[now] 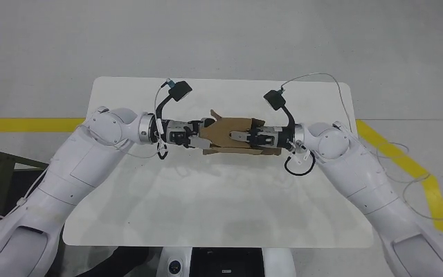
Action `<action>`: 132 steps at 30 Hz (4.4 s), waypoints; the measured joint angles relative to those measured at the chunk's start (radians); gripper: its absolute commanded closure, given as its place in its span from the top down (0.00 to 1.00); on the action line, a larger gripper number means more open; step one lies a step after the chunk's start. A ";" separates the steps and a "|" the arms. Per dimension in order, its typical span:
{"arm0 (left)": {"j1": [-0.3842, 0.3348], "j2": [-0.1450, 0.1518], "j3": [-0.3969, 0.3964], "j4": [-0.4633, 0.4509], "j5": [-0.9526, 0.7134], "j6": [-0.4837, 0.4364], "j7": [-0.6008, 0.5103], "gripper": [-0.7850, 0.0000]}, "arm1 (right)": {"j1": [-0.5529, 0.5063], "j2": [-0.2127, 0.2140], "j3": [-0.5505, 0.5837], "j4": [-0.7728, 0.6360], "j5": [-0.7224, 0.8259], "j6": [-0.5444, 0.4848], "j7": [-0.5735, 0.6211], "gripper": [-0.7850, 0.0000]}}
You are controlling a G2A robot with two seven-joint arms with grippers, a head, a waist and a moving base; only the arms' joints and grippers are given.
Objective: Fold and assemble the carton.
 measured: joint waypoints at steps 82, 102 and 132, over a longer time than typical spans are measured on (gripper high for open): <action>0.052 0.030 -0.114 0.042 0.101 -0.024 0.024 1.00 | -0.113 -0.017 0.201 -0.027 0.020 -0.006 0.079 0.00; 0.051 0.008 -0.119 0.094 0.470 -0.014 0.228 1.00 | -0.111 -0.029 0.170 -0.090 0.137 -0.031 0.167 0.00; 0.026 -0.024 -0.100 0.093 0.374 -0.037 0.146 1.00 | -0.068 -0.073 0.078 -0.082 0.140 -0.042 0.176 0.00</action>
